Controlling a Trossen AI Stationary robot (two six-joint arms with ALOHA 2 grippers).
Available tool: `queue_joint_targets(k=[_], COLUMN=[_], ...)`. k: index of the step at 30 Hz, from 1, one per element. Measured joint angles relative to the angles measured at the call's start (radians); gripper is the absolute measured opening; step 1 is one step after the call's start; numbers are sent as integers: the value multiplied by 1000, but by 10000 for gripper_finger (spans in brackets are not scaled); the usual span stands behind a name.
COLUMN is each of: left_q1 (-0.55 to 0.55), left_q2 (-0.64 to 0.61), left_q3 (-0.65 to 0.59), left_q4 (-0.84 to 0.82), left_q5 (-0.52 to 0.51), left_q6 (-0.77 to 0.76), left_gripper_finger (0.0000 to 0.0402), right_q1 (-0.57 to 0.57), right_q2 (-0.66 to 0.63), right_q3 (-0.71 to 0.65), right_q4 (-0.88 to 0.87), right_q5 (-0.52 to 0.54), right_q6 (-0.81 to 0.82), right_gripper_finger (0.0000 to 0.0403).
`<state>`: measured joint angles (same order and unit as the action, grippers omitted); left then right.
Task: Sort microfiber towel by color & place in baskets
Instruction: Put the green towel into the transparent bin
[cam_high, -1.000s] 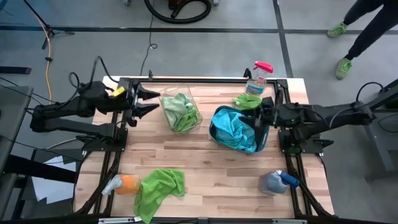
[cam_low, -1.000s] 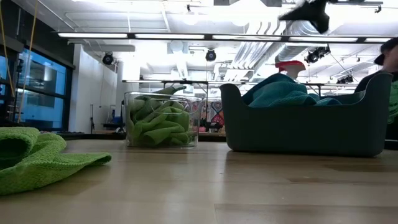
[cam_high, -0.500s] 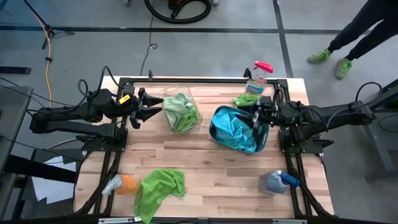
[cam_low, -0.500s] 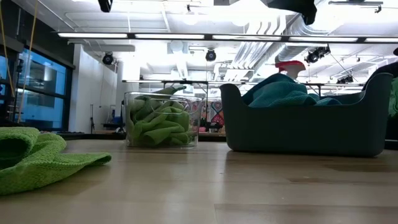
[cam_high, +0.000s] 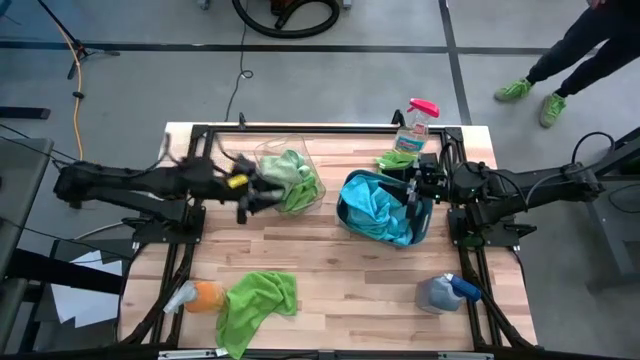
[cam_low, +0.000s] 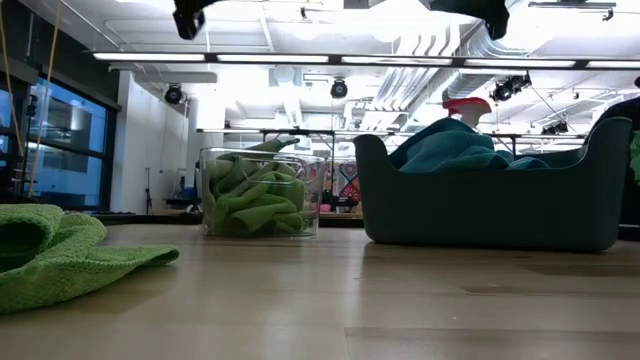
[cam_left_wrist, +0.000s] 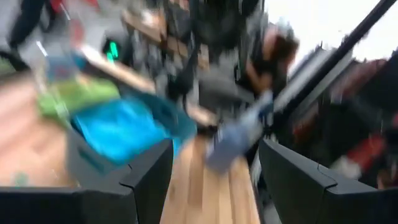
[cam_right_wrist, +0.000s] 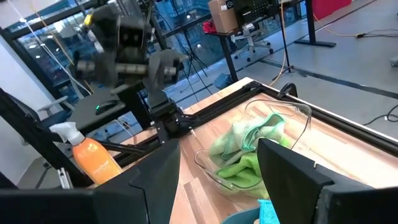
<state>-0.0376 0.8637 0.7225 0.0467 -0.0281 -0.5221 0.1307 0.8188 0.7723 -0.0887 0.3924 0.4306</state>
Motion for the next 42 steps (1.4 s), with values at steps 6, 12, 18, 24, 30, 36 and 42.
queue_joint_targets(k=[6, 12, 18, 24, 30, 36, 42], left_q1=[-108, -191, -277, -358, -395, -419, -444], left_q2=[221, 416, 512, 604, 732, 847, 938], left_q3=[155, 322, 342, 327, 318, 318, 320], left_q4=[-313, -712, -847, -846, -845, -836, -829], left_q5=[89, 128, 252, 252, 243, 217, 175], left_q6=[108, 275, 293, 316, 327, 333, 317], left_gripper_finger=[227, 227, 227, 227, 227, 227, 227], right_q1=[0, 0, 0, 0, 0, 0, 0], right_q2=[0, 0, 0, 0, 0, 0, 0], right_q3=[0, 0, 0, 0, 0, 0, -1], right_q4=[0, 0, 0, -10, -35, -50, -60], right_q5=[1, 24, 24, 24, 24, 24, 24], right_q6=[16, 17, 15, 14, 14, 14, 14], right_gripper_finger=[211, 211, 211, 211, 211, 211, 211])
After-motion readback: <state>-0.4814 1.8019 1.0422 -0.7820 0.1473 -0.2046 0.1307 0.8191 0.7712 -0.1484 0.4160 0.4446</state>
